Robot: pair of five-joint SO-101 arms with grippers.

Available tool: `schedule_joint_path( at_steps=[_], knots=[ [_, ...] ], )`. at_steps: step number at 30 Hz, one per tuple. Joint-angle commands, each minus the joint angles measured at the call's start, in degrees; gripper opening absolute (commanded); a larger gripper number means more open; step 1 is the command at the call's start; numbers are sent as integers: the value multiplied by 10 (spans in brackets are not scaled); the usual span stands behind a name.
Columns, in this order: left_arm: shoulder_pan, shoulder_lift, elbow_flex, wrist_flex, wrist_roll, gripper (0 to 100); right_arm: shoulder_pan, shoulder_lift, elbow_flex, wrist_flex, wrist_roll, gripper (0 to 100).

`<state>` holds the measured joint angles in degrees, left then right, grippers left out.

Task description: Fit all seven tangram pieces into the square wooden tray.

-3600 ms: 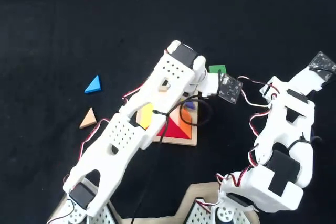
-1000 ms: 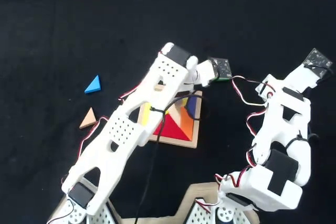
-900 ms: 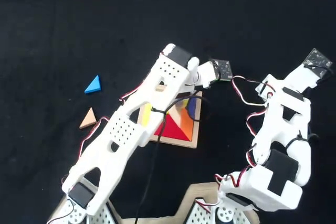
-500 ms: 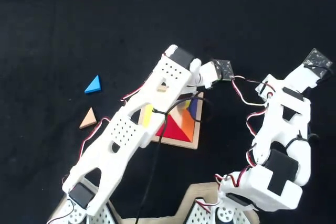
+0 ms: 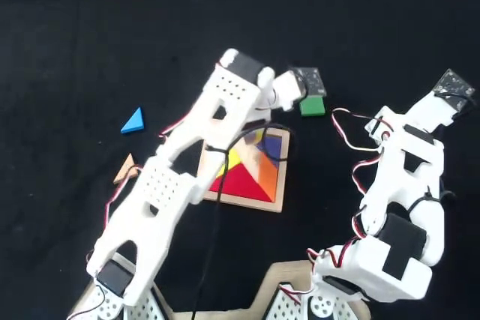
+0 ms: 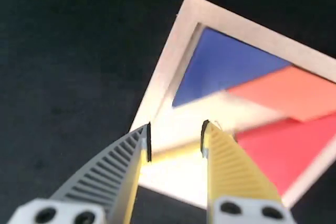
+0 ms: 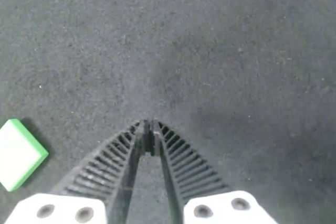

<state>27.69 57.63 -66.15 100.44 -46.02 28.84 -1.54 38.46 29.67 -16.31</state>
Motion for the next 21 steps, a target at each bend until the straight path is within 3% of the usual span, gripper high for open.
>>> schedule_joint_path(
  at_steps=[1,5,11,17,21],
  knots=[
    [-9,-131,83,4,-21,180,-11,-1,-29,-10,0,11],
    [-48,-207,132,4,-18,177,-18,-1,-29,-9,12,11],
    [-173,-368,173,4,32,181,-111,-1,-21,5,141,11],
    [-284,-504,360,1,109,177,-163,-1,-22,40,199,11],
    [-355,-560,503,-60,185,127,-168,-1,-22,51,198,11]
  ],
)
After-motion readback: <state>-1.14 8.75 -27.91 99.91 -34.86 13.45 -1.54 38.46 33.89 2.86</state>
